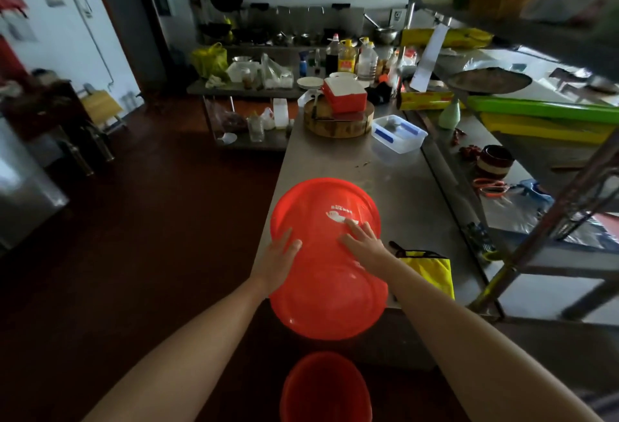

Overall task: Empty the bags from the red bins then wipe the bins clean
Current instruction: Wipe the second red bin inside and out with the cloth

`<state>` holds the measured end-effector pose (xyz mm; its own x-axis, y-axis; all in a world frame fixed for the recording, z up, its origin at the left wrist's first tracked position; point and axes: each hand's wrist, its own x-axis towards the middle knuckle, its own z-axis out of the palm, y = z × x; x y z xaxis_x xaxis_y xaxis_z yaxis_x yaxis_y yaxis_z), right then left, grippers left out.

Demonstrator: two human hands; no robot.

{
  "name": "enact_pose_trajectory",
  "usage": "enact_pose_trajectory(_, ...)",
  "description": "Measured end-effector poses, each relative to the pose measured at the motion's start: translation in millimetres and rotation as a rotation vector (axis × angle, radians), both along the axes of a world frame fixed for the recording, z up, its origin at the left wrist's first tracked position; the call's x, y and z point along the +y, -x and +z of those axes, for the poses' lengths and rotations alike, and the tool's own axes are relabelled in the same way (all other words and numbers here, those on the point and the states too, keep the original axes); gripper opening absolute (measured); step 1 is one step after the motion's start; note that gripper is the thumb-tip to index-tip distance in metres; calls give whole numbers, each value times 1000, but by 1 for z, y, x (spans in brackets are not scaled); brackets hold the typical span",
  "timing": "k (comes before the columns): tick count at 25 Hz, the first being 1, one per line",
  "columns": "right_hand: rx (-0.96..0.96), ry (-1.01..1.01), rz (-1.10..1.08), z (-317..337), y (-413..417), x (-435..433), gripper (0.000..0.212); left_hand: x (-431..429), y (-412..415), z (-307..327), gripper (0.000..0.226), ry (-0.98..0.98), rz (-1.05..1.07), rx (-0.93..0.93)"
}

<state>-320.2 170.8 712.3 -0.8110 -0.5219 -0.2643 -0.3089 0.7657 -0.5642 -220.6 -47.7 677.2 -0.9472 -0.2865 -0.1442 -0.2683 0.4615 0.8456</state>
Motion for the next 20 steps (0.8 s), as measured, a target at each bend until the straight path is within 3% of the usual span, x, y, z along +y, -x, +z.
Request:
enact_pose_trajectory(4,-100,-90,-81,-19,-31,-6,70,21,-16,-8,79,17,-69,-175)
enact_pose_trajectory(8,-144,-108,-142,-44,-53,-4,100,22,-20,-42,81,297,-218,-352)
enact_pose_trajectory(10,-127,-93,-192,-45,-50,-7,104,11,-11,-35,85,462,-207,-285)
enact_pose_trajectory(13,-82,-136,-153,-39,-40,-14,109,-1,20,0,84,771,-185,-27)
enact_pose_trajectory(15,-32,-152,-115,-37,-35,-16,104,-12,52,17,93,851,-247,52)
enact_pose_trajectory(17,-7,-146,-105,-41,-31,-15,91,-18,88,25,101,853,-358,17)
enact_pose_trajectory(20,95,10,-180,-42,-22,-9,64,-15,122,30,103,824,-444,-8)
